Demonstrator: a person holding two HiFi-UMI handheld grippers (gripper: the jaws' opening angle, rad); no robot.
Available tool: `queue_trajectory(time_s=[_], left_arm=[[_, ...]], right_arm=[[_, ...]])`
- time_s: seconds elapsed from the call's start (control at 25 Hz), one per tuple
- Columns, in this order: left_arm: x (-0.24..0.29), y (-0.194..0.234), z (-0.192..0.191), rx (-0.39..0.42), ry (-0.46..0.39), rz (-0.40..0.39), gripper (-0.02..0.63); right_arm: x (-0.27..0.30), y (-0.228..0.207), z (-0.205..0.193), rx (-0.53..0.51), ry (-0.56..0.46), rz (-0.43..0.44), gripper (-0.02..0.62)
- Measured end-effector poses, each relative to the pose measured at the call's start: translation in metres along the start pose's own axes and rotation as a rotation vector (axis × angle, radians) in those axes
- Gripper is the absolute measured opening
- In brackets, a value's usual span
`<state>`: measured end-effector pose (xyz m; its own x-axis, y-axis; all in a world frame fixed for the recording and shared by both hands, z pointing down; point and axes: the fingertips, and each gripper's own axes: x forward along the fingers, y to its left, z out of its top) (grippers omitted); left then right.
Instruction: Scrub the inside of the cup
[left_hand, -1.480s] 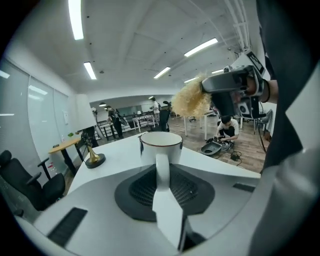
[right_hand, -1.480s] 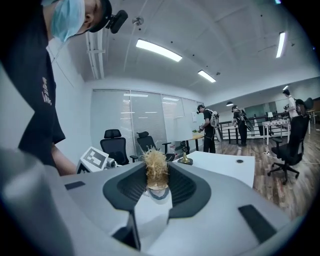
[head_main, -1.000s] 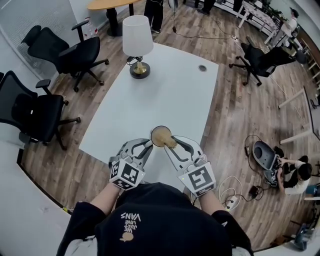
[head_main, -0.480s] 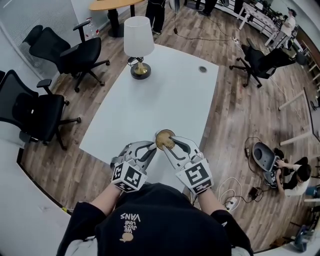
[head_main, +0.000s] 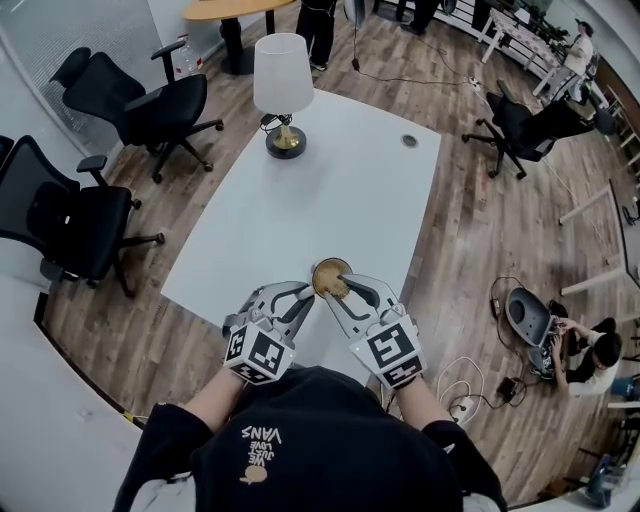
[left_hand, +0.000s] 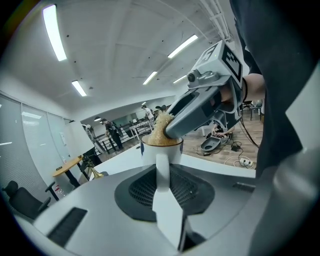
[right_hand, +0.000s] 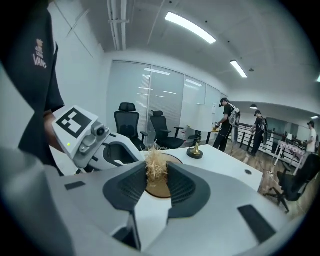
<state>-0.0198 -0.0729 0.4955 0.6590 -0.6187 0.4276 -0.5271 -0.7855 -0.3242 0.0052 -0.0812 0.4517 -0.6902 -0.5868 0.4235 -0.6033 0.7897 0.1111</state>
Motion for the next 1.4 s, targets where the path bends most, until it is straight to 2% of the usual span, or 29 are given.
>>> queue_trajectory(time_s=[0.12, 0.24, 0.36, 0.48, 0.72, 0.96, 1.12, 1.24, 1.4], left_arm=[[0.001, -0.003, -0.002, -0.012, 0.001, -0.001, 0.066], [0.0, -0.004, 0.001, -0.018, -0.009, 0.004, 0.066], [-0.002, 0.0, 0.004, -0.038, -0.022, 0.016, 0.066], [-0.002, 0.006, 0.003, -0.031, -0.017, 0.025, 0.066], [0.001, -0.004, -0.002, -0.042, -0.01, -0.01, 0.066], [0.003, -0.009, 0.001, -0.081, -0.032, -0.022, 0.066], [0.004, -0.003, 0.0, -0.114, -0.043, -0.011, 0.066], [0.008, 0.0, -0.004, -0.13, -0.04, -0.012, 0.066], [0.015, 0.003, -0.011, -0.202, -0.045, -0.014, 0.066]], right_arm=[[0.006, -0.002, 0.006, -0.001, -0.017, -0.005, 0.117], [0.004, -0.016, 0.01, -0.005, -0.019, -0.045, 0.117], [0.001, -0.02, 0.004, -0.023, 0.017, -0.073, 0.117], [-0.001, -0.013, -0.005, -0.042, 0.061, -0.067, 0.115], [0.004, 0.0, 0.002, 0.028, 0.022, -0.003, 0.115], [0.005, -0.024, 0.001, 0.065, 0.016, -0.075, 0.115], [-0.001, -0.024, -0.012, 0.107, 0.036, -0.1, 0.115], [-0.006, -0.024, -0.013, 0.173, -0.002, -0.102, 0.115], [-0.016, -0.037, -0.003, 0.316, -0.159, -0.13, 0.115]])
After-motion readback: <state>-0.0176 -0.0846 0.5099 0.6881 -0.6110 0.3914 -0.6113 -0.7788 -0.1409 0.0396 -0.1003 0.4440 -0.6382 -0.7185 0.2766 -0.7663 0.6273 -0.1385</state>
